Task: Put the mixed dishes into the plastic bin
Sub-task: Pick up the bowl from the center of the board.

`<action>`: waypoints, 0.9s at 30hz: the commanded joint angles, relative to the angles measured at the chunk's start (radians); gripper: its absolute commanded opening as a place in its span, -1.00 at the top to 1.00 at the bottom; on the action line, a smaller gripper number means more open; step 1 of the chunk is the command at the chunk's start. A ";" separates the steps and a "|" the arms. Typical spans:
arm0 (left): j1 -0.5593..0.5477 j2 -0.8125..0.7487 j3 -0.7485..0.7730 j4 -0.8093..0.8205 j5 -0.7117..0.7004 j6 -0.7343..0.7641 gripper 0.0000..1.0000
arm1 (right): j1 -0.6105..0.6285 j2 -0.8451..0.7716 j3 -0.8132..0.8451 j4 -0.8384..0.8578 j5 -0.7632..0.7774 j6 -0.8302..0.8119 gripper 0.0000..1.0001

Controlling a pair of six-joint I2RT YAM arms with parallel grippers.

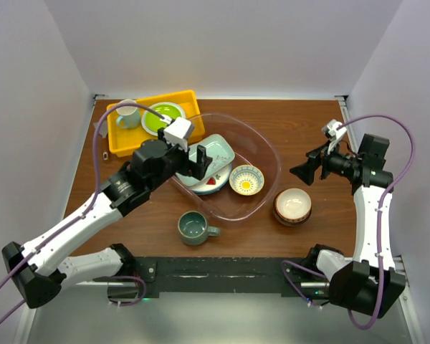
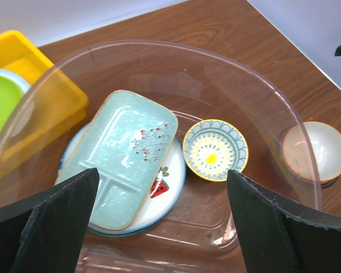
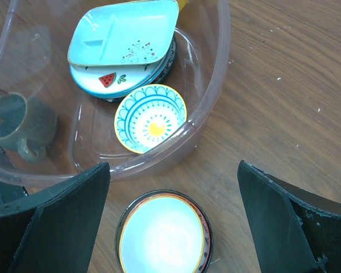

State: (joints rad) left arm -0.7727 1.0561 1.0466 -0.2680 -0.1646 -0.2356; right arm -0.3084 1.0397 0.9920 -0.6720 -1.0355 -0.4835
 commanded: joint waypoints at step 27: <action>0.006 -0.309 -0.235 -0.020 -0.205 0.127 -1.00 | -0.004 -0.009 -0.019 -0.011 -0.070 -0.073 -0.96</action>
State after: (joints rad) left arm -0.7723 0.7586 0.8192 -0.3164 -0.3538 -0.1265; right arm -0.3084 1.0397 0.9745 -0.6846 -1.0695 -0.5354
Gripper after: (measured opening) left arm 0.997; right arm 0.983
